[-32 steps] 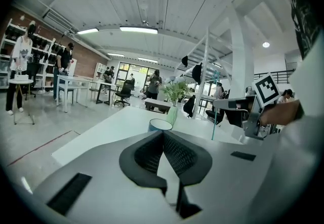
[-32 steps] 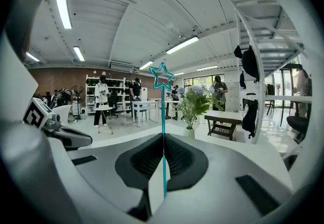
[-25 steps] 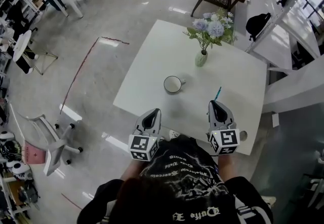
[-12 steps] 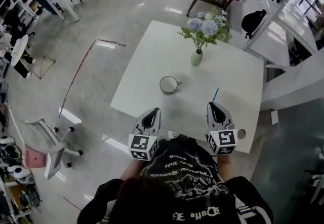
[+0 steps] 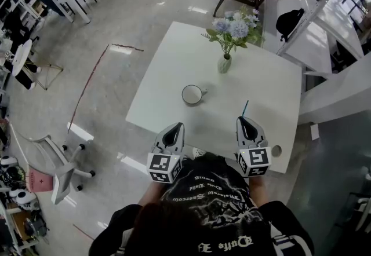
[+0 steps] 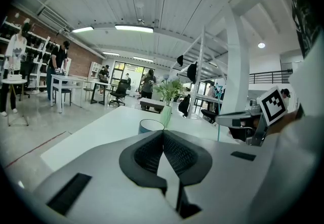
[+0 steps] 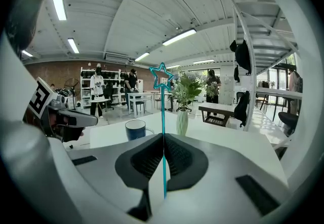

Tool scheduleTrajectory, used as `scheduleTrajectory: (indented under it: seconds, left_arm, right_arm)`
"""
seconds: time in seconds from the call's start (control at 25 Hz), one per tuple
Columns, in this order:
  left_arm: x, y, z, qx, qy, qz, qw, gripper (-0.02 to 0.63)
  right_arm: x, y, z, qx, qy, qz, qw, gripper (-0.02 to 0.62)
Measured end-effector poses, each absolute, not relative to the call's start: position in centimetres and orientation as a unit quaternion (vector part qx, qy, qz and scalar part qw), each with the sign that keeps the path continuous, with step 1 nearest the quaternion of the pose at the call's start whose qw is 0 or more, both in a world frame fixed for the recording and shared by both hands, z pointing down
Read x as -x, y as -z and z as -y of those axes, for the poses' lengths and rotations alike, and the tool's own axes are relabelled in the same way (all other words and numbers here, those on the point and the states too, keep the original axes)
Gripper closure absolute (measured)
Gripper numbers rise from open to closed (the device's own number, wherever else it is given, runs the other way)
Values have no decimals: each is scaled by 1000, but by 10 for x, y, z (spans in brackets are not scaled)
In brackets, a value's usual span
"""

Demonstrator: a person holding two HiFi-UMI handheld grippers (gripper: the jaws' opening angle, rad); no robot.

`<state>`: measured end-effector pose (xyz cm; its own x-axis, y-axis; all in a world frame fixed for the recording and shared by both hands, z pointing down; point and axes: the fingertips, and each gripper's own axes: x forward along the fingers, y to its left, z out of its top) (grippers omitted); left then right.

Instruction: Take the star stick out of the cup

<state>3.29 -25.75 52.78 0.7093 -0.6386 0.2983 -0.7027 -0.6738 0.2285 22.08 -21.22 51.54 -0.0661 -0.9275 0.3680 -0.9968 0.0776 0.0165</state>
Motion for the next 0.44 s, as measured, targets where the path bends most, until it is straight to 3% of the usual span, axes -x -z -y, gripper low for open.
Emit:
scheduleTrajectory:
  seconds: [0.44]
  left_arm:
    - [-33, -529, 258, -910, -96, 369, 165, 586]
  right_arm:
    - [-217, -519, 211, -664, -122, 722, 151, 583]
